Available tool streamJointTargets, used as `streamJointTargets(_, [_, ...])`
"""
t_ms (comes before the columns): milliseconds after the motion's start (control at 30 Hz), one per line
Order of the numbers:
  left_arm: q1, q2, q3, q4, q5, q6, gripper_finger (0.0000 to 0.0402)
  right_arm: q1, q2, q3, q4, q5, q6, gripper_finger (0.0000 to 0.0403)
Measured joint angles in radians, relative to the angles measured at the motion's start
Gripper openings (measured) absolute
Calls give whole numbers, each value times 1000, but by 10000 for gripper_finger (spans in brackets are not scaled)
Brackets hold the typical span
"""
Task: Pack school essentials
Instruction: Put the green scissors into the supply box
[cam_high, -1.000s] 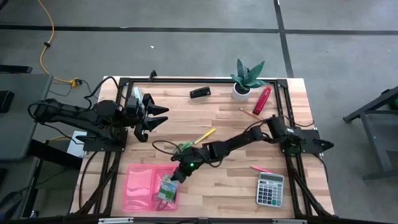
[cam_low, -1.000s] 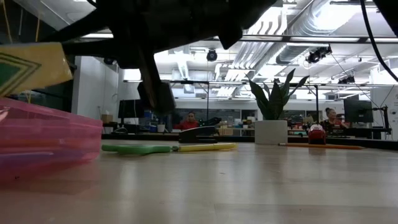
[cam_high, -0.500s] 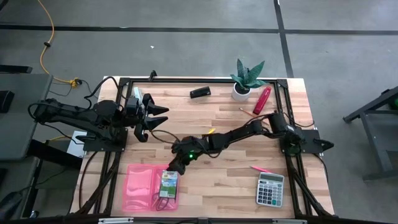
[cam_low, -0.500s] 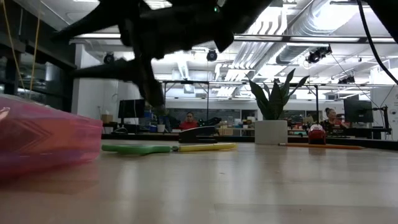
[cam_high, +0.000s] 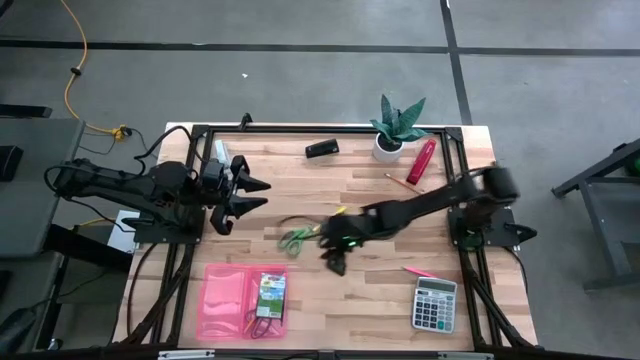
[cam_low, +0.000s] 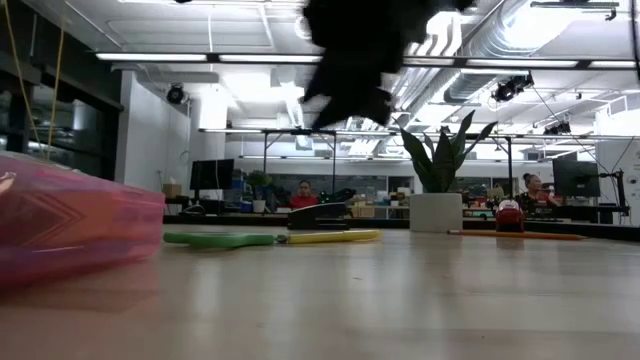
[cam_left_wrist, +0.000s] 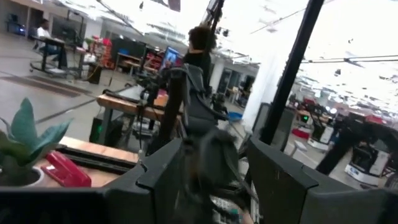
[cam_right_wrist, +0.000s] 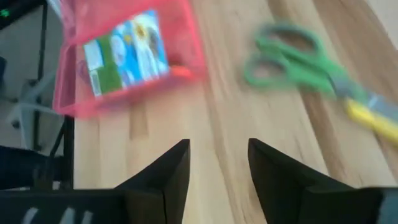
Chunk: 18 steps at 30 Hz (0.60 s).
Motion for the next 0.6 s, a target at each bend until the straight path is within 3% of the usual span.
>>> streamJointTargets(133, [0,2,0,-25,1,-9,172,1,-225,-282,140,58,182,142])
streamJointTargets(300, [0,36,0,-35,-9,-9,172,38,-487,-526,399,248,261,142])
streamJointTargets(433, [0,71,-1,-12,-48,-9,172,60,-635,-634,581,398,142,142])
streamJointTargets(600, [0,117,0,25,-128,-9,172,63,-749,-668,676,411,-83,142])
